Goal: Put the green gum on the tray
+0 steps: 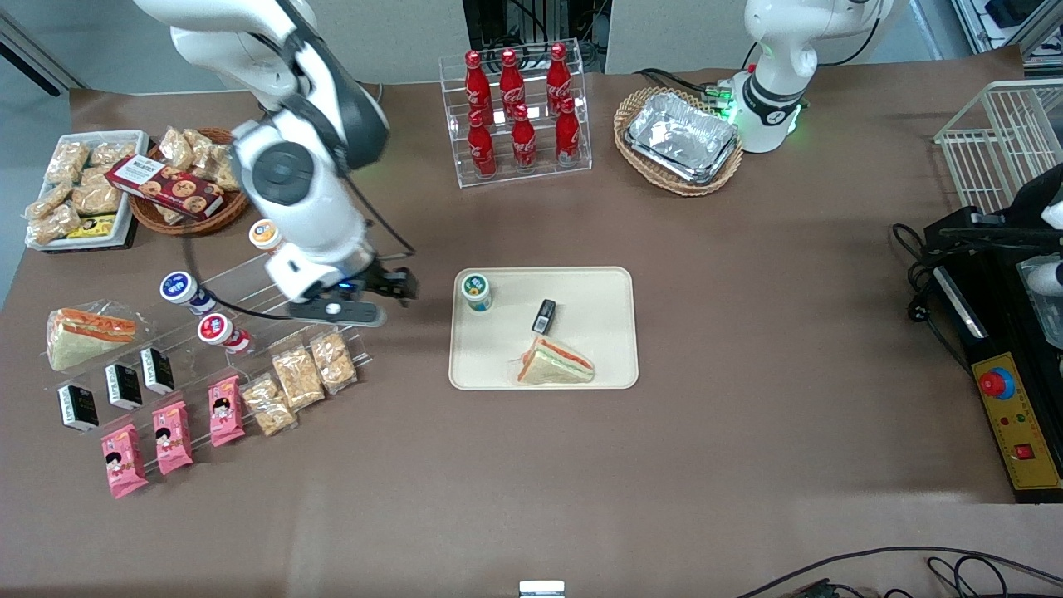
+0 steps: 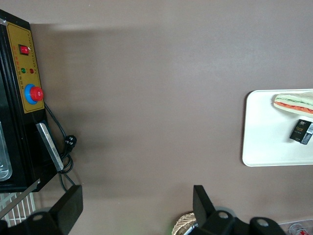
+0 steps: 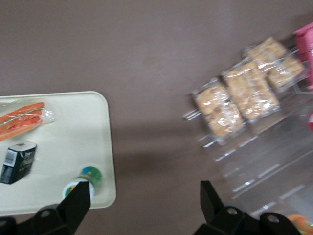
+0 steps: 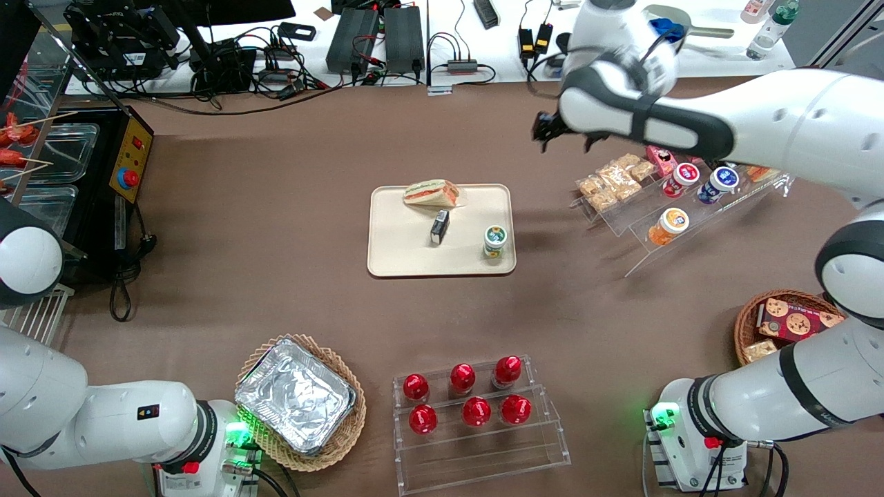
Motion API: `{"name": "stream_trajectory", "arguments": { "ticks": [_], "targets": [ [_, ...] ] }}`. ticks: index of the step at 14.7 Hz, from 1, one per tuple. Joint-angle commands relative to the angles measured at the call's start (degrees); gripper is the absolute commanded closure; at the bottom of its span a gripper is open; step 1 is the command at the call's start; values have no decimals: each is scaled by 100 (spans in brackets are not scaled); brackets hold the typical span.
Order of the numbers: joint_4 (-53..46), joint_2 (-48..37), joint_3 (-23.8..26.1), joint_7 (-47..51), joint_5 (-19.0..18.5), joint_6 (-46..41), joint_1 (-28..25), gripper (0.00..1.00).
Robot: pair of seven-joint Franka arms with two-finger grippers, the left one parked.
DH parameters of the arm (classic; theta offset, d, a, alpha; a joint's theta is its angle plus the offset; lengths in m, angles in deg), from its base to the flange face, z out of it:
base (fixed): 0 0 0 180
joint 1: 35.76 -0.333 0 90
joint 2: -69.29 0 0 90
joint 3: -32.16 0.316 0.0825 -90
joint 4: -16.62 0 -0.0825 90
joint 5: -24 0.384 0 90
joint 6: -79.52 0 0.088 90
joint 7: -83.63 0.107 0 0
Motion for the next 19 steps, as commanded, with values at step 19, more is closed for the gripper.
{"name": "stream_trajectory", "arguments": {
  "ticks": [19],
  "targets": [
    [-2149,-798,-2321,-4324,877,-3372,650,0]
  ]
}}
